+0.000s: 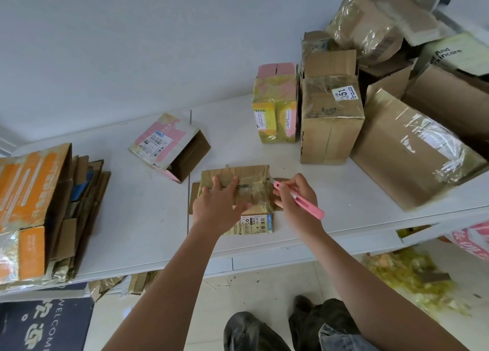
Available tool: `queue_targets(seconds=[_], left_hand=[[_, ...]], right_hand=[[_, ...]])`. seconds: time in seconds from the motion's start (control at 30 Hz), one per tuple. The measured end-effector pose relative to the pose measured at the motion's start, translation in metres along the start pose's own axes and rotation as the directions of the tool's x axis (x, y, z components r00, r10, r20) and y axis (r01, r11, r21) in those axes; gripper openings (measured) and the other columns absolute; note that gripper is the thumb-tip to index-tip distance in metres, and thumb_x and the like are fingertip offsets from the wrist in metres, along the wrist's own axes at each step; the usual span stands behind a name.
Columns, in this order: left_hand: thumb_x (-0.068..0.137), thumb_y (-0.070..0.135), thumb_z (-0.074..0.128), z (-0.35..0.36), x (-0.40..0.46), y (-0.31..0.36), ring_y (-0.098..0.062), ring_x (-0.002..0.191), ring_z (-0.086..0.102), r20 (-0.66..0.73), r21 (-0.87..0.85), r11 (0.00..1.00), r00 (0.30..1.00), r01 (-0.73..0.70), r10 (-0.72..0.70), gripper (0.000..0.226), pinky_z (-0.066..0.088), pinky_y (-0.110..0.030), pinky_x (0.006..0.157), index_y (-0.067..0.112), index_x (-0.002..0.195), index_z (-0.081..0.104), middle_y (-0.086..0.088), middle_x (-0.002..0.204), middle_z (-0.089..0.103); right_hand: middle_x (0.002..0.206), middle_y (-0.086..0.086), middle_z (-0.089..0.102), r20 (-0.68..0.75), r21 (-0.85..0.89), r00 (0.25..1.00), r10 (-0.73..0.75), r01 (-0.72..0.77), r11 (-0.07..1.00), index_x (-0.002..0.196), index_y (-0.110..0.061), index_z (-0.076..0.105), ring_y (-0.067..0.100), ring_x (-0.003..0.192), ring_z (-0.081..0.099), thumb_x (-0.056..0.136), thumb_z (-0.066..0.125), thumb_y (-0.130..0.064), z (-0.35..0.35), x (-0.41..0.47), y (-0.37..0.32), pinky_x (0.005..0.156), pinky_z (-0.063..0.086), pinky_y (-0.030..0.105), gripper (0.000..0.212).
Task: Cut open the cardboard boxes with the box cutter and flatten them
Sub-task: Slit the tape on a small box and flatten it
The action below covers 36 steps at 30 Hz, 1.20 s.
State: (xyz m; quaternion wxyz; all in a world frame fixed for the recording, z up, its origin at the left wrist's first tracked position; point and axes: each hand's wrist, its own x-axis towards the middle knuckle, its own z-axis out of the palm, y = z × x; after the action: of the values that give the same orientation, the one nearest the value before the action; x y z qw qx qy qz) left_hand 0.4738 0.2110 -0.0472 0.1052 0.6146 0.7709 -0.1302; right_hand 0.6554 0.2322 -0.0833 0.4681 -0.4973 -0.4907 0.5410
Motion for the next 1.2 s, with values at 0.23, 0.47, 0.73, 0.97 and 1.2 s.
queue_targets(seconds=[0.23, 0.47, 0.73, 0.97, 1.2], left_hand=[[0.088, 0.076, 0.033, -0.002, -0.003, 0.001, -0.038, 0.145, 0.027, 0.011, -0.002, 1.000, 1.000, 0.005, -0.005, 0.077, 0.048, -0.046, 0.097, 0.045, 0.154, 0.008, -0.008, 0.164, 0.009], [0.087, 0.077, 0.034, -0.002, -0.004, 0.001, -0.037, 0.145, 0.026, 0.014, 0.004, 1.000, 1.000, 0.006, -0.007, 0.078, 0.049, -0.046, 0.096, 0.046, 0.153, 0.007, -0.007, 0.164, 0.009], [0.088, 0.073, 0.041, 0.000, -0.009, 0.003, -0.037, 0.149, 0.011, 0.039, -0.099, 0.995, 0.999, 0.022, -0.018, 0.078, 0.038, -0.052, 0.107, 0.044, 0.153, 0.010, -0.002, 0.165, 0.002], [0.094, 0.022, 0.060, 0.000, -0.031, -0.009, -0.018, 0.099, 0.057, -0.284, -0.727, 0.686, 0.914, -0.010, -0.288, 0.011, 0.045, -0.028, 0.083, 0.021, 0.102, 0.068, 0.002, 0.123, 0.044], [0.095, 0.037, 0.043, -0.011, -0.040, -0.021, -0.027, 0.081, 0.057, -0.001, -0.670, 0.644, 0.868, 0.368, -0.497, 0.033, 0.049, -0.038, 0.071, 0.006, 0.102, 0.055, -0.011, 0.096, 0.061]], right_hand=[[0.084, 0.010, 0.067, 0.056, -0.004, 0.998, 0.005, -0.004, 1.000, 0.080, -0.007, 0.048, 0.027, 0.086, 0.071, 0.097, 0.052, 0.002, -0.010, -0.016, -0.001, 0.080, 0.058, 0.056, 0.019], [0.081, 0.003, 0.068, 0.216, -0.131, 0.976, -0.033, 0.062, 0.989, 0.083, -0.007, 0.049, 0.020, 0.082, 0.072, 0.097, 0.056, -0.009, -0.031, -0.017, -0.003, 0.077, 0.053, 0.065, 0.016], [0.089, 0.018, 0.068, 0.172, -0.138, 0.978, -0.116, 0.141, 0.980, 0.084, -0.007, 0.053, 0.026, 0.088, 0.072, 0.098, 0.056, -0.009, -0.053, 0.001, -0.027, 0.073, 0.061, 0.043, 0.014], [0.082, 0.012, 0.057, 0.215, -0.304, 0.954, -0.211, 0.271, 0.913, 0.096, -0.004, 0.046, 0.010, 0.065, 0.052, 0.102, 0.051, -0.017, -0.004, 0.051, -0.036, 0.056, 0.040, 0.015, 0.015], [0.078, 0.016, 0.053, 0.273, -0.295, 0.937, -0.218, 0.297, 0.908, 0.095, 0.001, 0.044, 0.018, 0.064, 0.055, 0.103, 0.049, -0.015, 0.002, 0.036, -0.021, 0.057, 0.043, 0.022, 0.018]])
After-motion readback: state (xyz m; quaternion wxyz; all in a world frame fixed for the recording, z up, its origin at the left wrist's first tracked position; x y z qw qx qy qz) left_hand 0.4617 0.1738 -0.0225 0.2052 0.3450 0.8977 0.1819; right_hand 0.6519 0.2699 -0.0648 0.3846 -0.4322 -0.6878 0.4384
